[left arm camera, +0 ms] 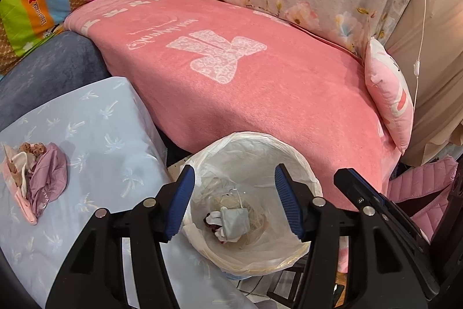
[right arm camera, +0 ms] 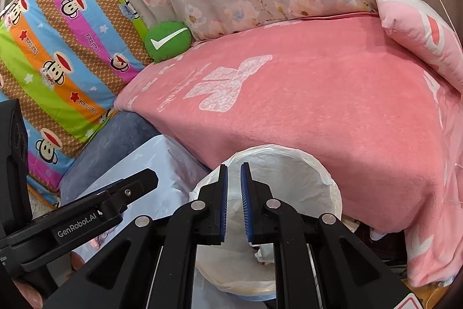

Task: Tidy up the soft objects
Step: 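Carry the pouch and glove over the bin and open both tools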

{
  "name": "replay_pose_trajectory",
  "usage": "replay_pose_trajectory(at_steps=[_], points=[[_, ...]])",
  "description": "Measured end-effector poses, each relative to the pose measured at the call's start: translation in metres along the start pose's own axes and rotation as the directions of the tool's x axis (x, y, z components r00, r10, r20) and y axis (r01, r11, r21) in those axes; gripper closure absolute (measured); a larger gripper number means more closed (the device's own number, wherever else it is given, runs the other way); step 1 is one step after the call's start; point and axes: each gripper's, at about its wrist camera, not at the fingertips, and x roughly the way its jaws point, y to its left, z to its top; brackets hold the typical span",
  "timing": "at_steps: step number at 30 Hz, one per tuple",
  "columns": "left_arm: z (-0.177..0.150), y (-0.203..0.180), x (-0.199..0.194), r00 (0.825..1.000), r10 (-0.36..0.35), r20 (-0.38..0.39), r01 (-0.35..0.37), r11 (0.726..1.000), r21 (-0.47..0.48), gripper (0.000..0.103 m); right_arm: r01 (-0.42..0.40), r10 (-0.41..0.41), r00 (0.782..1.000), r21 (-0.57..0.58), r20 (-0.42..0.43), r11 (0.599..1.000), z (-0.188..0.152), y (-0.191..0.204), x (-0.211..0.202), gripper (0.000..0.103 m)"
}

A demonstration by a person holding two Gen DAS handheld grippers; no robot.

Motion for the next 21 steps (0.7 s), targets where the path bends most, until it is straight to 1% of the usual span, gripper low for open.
replay_pose_trajectory(at_steps=[12,21], points=[[-0.003,0.019,-0.005,1.000,0.019,0.007,-0.019,0.999,-0.038,0.048,-0.018,0.016,0.999,-0.043,-0.036,0.999,-0.008,0.020,0.009,0.091],[-0.008,0.048,-0.012,0.999,0.034,0.012,-0.033,0.996,-0.088,0.048,-0.044,0.037,0.997,-0.097,-0.069,0.994,-0.018,0.051,0.017,0.091]])
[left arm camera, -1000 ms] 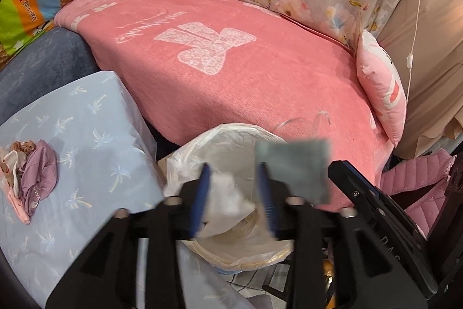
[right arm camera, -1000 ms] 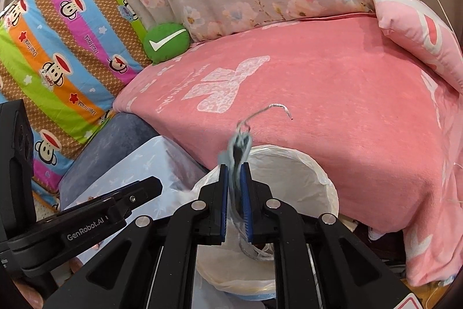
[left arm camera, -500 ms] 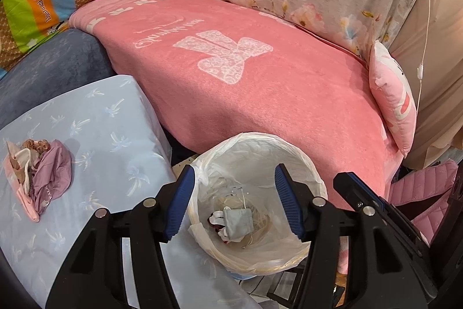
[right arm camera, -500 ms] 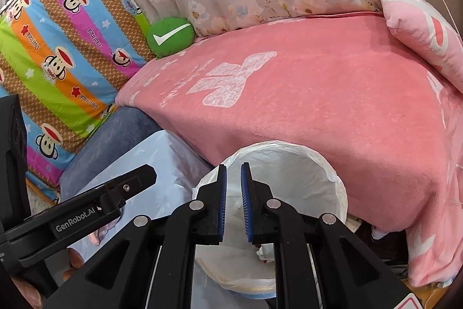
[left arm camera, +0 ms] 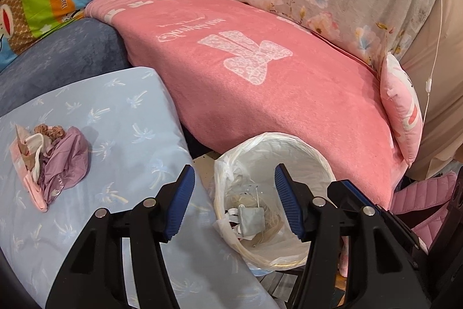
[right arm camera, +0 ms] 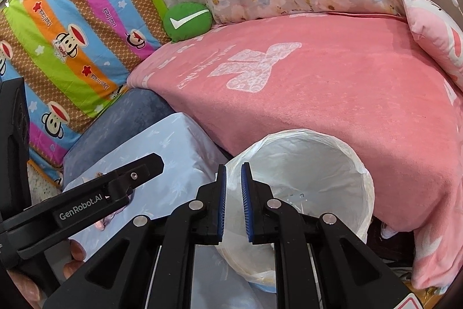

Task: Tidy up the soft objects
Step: 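Carry the pouch and glove over the bin and open both tools, then grasp the pink cloth with the left tool while the right tool grasps the lilac cloth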

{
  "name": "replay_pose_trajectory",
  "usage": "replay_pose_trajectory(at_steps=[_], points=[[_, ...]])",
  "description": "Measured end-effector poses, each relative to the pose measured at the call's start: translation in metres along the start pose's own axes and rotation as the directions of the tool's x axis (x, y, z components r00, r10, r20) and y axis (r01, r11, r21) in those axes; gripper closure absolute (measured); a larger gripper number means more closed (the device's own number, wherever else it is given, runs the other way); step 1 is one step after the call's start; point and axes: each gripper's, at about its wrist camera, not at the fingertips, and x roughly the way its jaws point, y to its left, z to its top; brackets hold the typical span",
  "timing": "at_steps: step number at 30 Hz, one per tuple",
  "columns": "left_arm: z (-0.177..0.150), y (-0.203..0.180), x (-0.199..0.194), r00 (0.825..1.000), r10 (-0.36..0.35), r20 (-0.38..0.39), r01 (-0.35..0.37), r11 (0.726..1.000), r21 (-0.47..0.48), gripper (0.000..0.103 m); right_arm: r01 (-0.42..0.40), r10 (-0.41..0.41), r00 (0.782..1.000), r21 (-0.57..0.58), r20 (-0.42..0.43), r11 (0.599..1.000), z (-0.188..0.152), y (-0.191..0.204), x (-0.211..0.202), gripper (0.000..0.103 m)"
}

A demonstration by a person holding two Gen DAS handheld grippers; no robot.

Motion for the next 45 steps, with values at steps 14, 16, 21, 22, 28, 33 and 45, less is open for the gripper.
replay_pose_trajectory(at_steps=[14,16,21,22,28,33,45], points=[[-0.010,0.073,-0.017,0.998,0.064,0.010,-0.062,0.988,-0.143,0.045,-0.045,0.040,0.998,-0.086,-0.050,0.995,-0.014,0.061,0.017,0.091],[-0.012,0.087,-0.020,0.997,0.079,0.009,-0.076,0.982,-0.172,0.043,-0.054,0.048,0.997,-0.100,-0.058,0.994,-0.017,0.071,0.020,0.091],[-0.021,0.122,-0.029,0.993,0.120,0.007,-0.115,0.964,-0.239,0.038,-0.077,0.067,0.995,-0.135,-0.079,0.988,-0.025,0.097,0.028,0.083],[-0.023,0.130,-0.030,0.992,0.128,0.005,-0.123,0.959,-0.256,0.038,-0.083,0.071,0.994,-0.142,-0.086,0.986,-0.028,0.102,0.030,0.083],[-0.036,0.174,-0.037,0.985,0.175,-0.014,-0.169,0.927,-0.335,0.038,-0.111,0.090,0.988,-0.172,-0.125,0.979,-0.038,0.133,0.046,0.078],[-0.049,0.212,-0.038,0.976,0.214,-0.043,-0.213,0.895,-0.393,0.038,-0.131,0.101,0.982,-0.193,-0.159,0.972,-0.048,0.158,0.063,0.077],[-0.070,0.281,-0.025,0.969,0.218,-0.112,-0.245,0.834,-0.495,0.038,-0.170,0.111,0.965,-0.246,-0.236,0.954,-0.064,0.221,0.118,0.077]])
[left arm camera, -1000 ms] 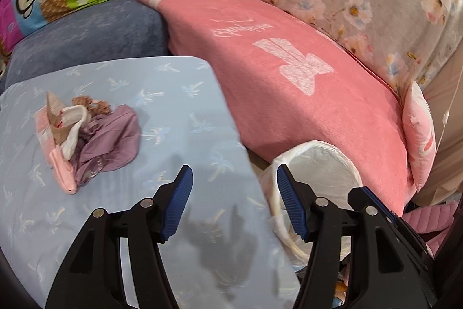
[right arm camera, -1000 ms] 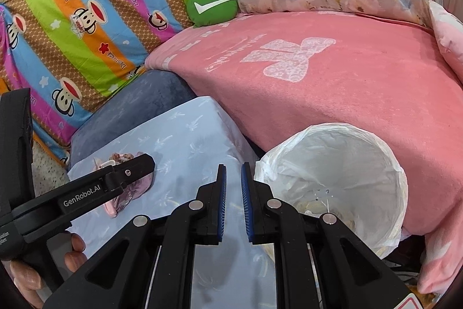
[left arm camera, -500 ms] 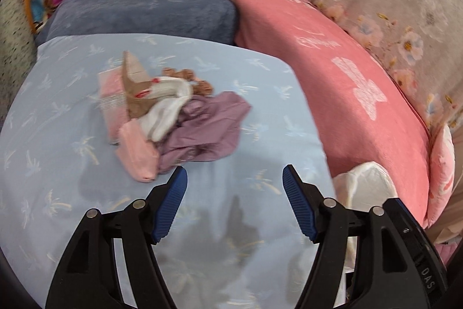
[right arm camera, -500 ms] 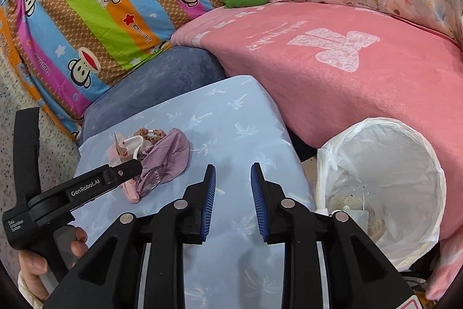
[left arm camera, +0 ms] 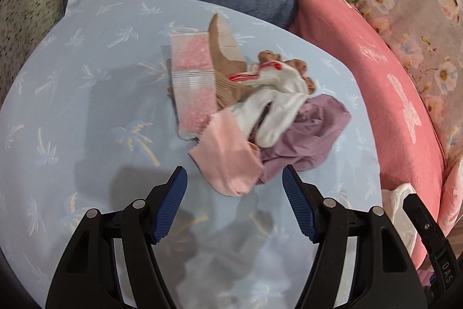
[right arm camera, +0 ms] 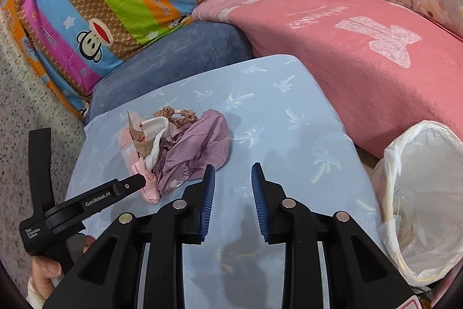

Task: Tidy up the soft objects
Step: 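Grasp the pink cloth with the left tool while the right tool grasps the lilac cloth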

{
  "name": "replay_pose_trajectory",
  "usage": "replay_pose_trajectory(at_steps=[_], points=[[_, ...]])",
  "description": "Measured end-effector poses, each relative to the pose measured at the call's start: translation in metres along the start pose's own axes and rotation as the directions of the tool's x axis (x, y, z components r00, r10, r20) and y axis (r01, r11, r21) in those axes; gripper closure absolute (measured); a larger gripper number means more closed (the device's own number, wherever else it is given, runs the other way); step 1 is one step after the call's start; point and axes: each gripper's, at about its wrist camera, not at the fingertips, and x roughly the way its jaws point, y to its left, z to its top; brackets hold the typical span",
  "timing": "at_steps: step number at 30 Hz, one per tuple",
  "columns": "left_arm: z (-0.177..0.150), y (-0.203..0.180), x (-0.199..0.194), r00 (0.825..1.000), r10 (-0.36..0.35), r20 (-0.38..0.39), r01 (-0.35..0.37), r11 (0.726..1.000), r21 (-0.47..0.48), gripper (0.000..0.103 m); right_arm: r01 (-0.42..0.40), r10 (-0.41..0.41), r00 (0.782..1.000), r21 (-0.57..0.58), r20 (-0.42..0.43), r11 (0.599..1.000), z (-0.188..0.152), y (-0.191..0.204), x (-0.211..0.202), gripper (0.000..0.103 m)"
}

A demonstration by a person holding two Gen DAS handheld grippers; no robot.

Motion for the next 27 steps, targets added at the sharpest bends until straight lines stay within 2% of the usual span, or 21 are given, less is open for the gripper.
replay_pose_trajectory(at_steps=[6,12,14,16,19,21,22,23,24,27], points=[[0.009,0.015,0.012,1.000,-0.016,-0.027,0.015,0.999,-0.036,0.039,-0.020,0.020,0.999,-0.015,-0.030,1.000,0.013,0.021,0.031,0.077],[0.010,0.017,0.024,0.995,-0.074,-0.063,0.070,0.996,-0.061,0.047,-0.033,0.032,0.998,-0.014,-0.055,0.999,0.028,0.037,0.059,0.070],[0.009,0.018,0.026,0.994,-0.085,-0.070,0.081,0.995,-0.056,0.053,-0.037,0.036,0.997,-0.012,-0.072,0.999,0.030,0.040,0.068,0.070],[0.008,0.019,0.028,0.991,-0.101,-0.083,0.097,0.994,-0.053,0.070,-0.034,0.034,0.995,-0.008,-0.093,0.999,0.031,0.043,0.080,0.070],[0.006,0.021,0.030,0.988,-0.122,-0.099,0.118,0.992,-0.050,0.082,-0.026,0.026,0.993,-0.005,-0.118,1.000,0.028,0.046,0.094,0.070],[0.005,0.022,0.029,0.987,-0.125,-0.098,0.121,0.992,-0.046,0.087,-0.027,0.025,0.990,-0.007,-0.138,1.000,0.024,0.047,0.102,0.070],[0.006,0.023,0.028,0.987,-0.127,-0.098,0.123,0.991,-0.046,0.090,-0.024,0.022,0.989,-0.009,-0.148,1.000,0.022,0.047,0.105,0.072],[0.006,0.024,0.027,0.987,-0.129,-0.098,0.125,0.991,-0.046,0.091,-0.025,0.024,0.987,-0.008,-0.159,1.000,0.019,0.047,0.109,0.077],[0.005,0.025,0.026,0.987,-0.130,-0.096,0.126,0.991,-0.047,0.092,-0.028,0.026,0.985,-0.007,-0.168,1.000,0.016,0.048,0.111,0.086],[0.004,0.028,0.021,0.988,-0.126,-0.089,0.122,0.991,-0.049,0.093,-0.033,0.032,0.982,-0.005,-0.186,0.999,0.009,0.047,0.114,0.097]])
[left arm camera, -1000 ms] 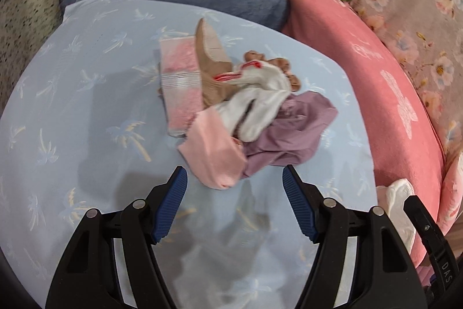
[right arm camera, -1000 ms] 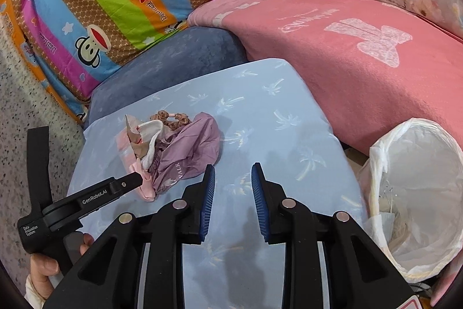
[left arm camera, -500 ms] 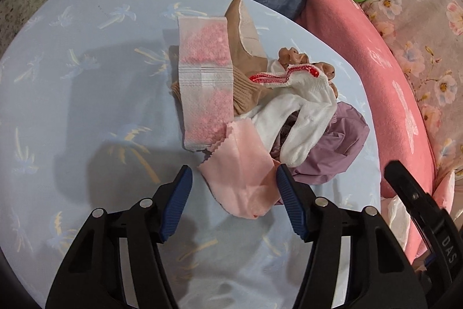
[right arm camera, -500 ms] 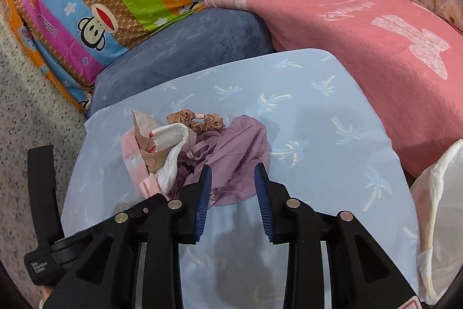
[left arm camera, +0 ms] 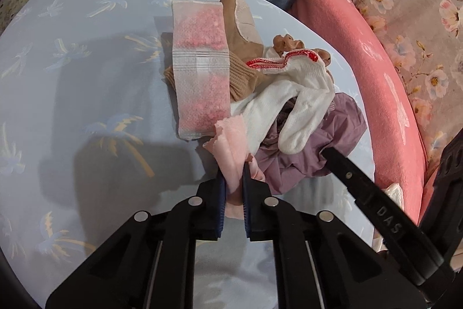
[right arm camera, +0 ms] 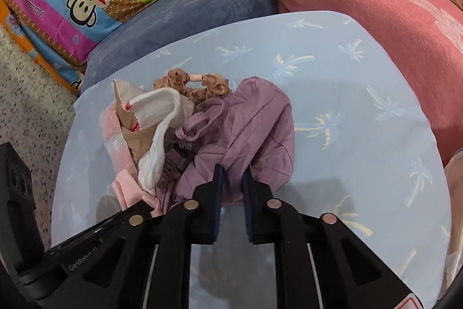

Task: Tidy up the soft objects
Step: 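Grasp the pink cloth with the left tool while the right tool grasps the lilac cloth, then carry the pink and lilac cloths over the bin and open both tools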

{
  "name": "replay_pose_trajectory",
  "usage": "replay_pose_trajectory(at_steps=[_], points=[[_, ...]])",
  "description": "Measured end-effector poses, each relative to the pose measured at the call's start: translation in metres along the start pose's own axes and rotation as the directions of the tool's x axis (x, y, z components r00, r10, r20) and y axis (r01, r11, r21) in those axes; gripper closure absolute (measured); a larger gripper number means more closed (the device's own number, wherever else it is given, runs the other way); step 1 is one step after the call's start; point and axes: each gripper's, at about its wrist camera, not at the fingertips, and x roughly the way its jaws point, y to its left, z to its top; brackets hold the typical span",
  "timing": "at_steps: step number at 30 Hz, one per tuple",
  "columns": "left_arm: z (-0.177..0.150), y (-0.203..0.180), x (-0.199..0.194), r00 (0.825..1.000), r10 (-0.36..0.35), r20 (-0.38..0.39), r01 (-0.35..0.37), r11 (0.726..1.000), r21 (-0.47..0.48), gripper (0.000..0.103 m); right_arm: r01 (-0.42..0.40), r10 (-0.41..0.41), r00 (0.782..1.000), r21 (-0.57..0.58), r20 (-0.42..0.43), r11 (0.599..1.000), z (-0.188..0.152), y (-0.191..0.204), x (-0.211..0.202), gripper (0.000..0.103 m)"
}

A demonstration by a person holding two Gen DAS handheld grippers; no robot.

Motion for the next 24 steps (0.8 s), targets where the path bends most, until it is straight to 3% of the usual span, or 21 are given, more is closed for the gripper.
replay_pose_trajectory(at_steps=[11,24], points=[[-0.008,-0.019,-0.021,0.999,-0.006,0.040,0.005,0.999,0.034,0.096,-0.029,0.028,0.997,0.011,0.072,1.000,-0.023,-0.010,-0.048,0.102],[-0.030,-0.096,-0.042,0.996,-0.031,0.086,0.015,0.982,0.186,0.096,-0.017,0.004,0.970,0.052,0.244,0.998,-0.032,-0.053,-0.146,0.102]])
